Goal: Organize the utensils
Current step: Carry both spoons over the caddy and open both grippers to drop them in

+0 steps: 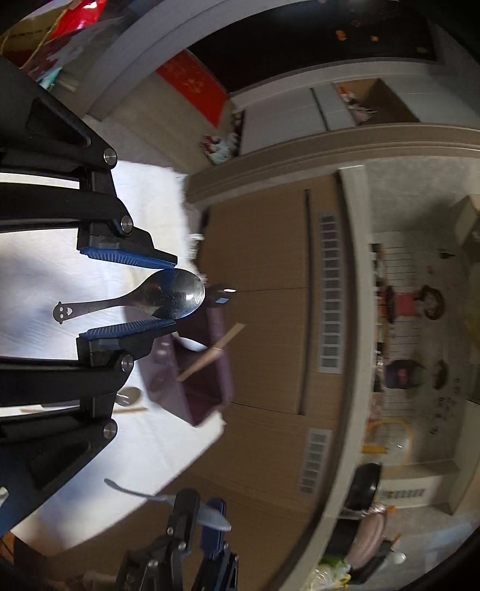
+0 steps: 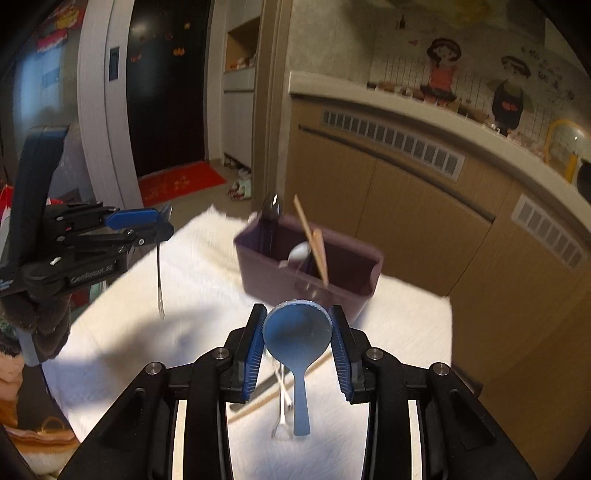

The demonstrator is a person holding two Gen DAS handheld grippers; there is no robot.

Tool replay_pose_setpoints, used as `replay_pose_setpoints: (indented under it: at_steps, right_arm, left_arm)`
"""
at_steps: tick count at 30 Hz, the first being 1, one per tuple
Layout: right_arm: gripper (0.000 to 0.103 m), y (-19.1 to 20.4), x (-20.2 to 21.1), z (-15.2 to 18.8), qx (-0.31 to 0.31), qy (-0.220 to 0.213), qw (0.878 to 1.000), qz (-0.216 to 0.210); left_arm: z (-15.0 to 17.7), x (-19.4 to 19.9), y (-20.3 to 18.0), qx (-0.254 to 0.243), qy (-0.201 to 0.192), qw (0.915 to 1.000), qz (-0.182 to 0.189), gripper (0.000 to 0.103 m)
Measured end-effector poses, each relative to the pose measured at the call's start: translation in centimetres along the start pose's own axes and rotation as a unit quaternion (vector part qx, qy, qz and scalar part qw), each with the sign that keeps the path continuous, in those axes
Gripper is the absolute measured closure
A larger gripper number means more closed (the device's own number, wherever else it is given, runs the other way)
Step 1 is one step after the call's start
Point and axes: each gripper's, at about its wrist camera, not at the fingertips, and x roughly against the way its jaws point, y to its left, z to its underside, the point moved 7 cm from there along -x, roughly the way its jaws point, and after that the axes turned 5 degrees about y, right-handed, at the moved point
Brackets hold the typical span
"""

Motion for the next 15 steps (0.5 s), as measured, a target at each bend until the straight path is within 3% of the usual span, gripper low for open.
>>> replay_pose_setpoints:
  at_steps: [4,8,15]
  right_arm:
    - [0.068,-1.0,2.4,-3.9,-0.003,-0.044,0.999,0.015]
    - [0.068,-1.9,3.4,-7.2,-0.008,-0.074,0.997,0.030]
    - [0.068,-4.8,2.4,-12.3,-0.036,-0.103,0.993,0.034]
  left_arm:
    - [-3.9,2.8,-1.0,-0.009,-0.055,0.9985,0.004,0.078]
    - [-7.5,3.4,-1.0,-0.006,-0.085,0.9963,0.011,0.078]
    - [-11.8,1.1,-1.6,-0.009,-0.102,0.9945,0.026,0.078]
